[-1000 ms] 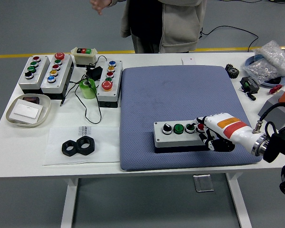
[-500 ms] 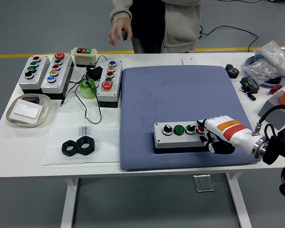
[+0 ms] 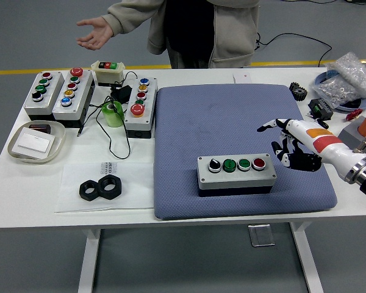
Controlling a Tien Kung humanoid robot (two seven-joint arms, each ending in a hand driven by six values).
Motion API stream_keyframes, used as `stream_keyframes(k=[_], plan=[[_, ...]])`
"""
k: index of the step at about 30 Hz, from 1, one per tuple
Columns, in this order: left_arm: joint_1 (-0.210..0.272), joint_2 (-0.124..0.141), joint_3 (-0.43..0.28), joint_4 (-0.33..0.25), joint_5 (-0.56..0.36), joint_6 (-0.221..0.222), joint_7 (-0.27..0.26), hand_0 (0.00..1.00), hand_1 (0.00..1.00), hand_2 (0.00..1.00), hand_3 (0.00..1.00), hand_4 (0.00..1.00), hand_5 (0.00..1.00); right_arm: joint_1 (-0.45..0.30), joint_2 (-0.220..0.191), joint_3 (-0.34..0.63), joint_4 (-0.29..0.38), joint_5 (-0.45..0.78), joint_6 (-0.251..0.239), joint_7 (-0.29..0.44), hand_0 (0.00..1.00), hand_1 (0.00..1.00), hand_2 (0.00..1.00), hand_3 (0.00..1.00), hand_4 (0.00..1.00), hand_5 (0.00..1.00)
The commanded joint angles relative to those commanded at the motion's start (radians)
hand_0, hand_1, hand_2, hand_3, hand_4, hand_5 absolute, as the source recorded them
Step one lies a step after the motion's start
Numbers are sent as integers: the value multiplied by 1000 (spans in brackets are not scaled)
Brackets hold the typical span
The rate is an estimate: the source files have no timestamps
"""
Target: Pick up the button,place it on the desk,press the button,press the button
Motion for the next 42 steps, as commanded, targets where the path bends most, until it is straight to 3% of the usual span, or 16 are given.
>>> stream_keyframes(k=[1,2,8,9,18,31,42], plan=[[-1,0,1,0,-2,0,0,737,827,850,821,622,998,-5,3,10,-4,39,-4,8,329,259,390,897,581,66],[-1,0,1,0,-4,0,-1,737,827,850,821,622,998,-10,5,22,-8,81,-10,19,823,780,884,998,685,369],[-3,0,7,0,-13,0,-2,736,827,850,820,622,998,-38,27,102,-40,328,-89,101,823,780,884,998,685,369],[-3,0,7,0,-13,0,-2,730,827,850,821,622,998,-39,29,109,-43,373,-96,106,917,857,948,955,674,425],[-6,0,9,1,-19,0,-4,730,827,850,820,621,998,-74,46,186,-105,750,-177,135,928,865,925,918,644,459],[-5,-3,5,0,-13,0,-2,737,827,851,821,621,998,-105,81,222,-161,1295,-189,134,929,858,908,886,619,499],[-5,-2,2,0,-7,0,-1,738,827,849,821,621,998,-118,87,232,-163,1335,-191,124,930,854,896,873,600,531]])
